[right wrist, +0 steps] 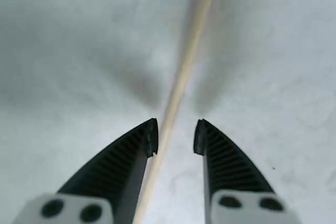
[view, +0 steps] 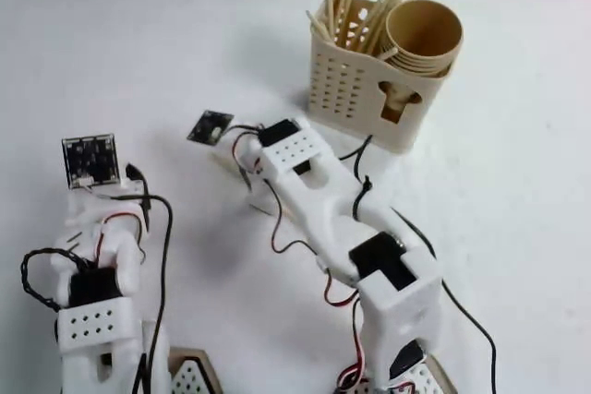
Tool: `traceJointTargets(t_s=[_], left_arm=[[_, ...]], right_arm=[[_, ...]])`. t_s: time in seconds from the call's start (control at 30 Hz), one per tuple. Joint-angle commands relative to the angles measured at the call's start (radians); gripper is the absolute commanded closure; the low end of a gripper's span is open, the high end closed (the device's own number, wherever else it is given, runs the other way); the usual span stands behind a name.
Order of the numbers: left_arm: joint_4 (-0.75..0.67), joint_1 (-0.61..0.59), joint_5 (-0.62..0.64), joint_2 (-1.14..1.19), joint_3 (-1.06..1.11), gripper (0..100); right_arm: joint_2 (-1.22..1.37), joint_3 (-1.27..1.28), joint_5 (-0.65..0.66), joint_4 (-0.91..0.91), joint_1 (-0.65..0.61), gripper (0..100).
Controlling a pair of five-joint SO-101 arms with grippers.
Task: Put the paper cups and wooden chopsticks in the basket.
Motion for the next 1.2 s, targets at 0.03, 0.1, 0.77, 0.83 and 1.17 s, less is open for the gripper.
traceJointTargets(t_s=[0.03,0.1,0.77,0.83,1.17], left_arm=[[-0.018,0.008,0.006,-0.021,-0.023,89],[-0.018,0.024,0.005,-0.021,-0.020,89],[-0.020,0.025,0.005,-0.021,-0.015,89],[-0.021,0.025,0.005,-0.021,-0.015,89],[-0.021,0.025,0.005,-0.021,-0.014,89]], right_arm=[[-0.054,-0.008,-0.084,-0.054,-0.030,84.7],[-0.053,-0.006,-0.118,-0.101,-0.050,84.7],[0.116,-0.092,-0.141,-0.104,-0.054,98.1],[0.087,-0.094,-0.146,-0.076,-0.050,98.1],[-0.291,-0.092,-0.272,0.094,-0.053,98.1]])
